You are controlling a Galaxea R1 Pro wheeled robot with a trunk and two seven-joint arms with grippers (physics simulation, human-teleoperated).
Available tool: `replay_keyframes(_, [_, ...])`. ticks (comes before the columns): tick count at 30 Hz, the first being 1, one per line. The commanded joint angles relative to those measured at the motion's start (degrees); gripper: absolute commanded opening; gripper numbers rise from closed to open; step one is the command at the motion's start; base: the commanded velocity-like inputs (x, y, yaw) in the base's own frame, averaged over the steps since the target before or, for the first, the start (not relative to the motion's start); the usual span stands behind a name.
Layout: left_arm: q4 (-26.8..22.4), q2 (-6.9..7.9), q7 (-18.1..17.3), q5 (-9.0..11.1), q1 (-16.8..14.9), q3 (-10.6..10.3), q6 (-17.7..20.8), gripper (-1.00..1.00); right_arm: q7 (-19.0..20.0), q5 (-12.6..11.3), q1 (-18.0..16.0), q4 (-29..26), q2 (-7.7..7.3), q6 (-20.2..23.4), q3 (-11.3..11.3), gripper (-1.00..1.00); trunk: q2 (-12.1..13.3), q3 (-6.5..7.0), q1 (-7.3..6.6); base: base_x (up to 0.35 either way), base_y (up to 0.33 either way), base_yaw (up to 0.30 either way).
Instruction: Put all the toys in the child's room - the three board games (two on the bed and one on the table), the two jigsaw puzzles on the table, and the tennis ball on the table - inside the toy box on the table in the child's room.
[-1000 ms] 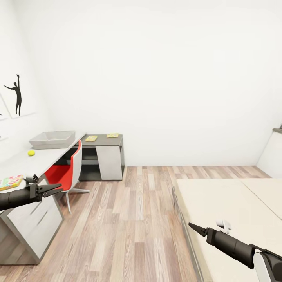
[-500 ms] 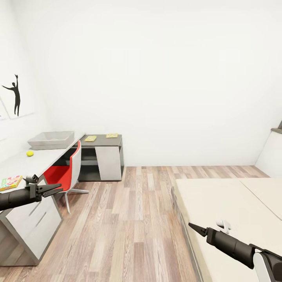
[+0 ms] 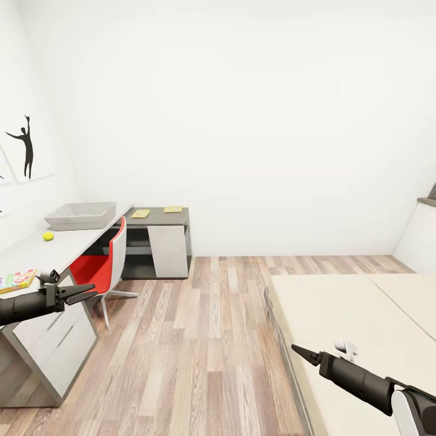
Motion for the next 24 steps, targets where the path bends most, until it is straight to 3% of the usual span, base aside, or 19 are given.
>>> replay_keyframes(1, [0.0, 0.01, -0.2, 0.0, 0.0, 0.0, 0.6, 1.0, 0.2, 0.0, -0.1, 0.0, 0.0, 0.3, -0.1, 1.0, -0.1, -0.14, 0.04, -0.016, 0.0, 0.0])
replay_keyframes(24, [0.0, -0.01, -0.2, 0.0, 0.0, 0.0, 0.6, 1.0, 0.2, 0.0, -0.1, 0.0, 0.0, 0.3, -0.1, 1.0, -0.1, -0.14, 0.04, -0.028, 0.0, 0.0])
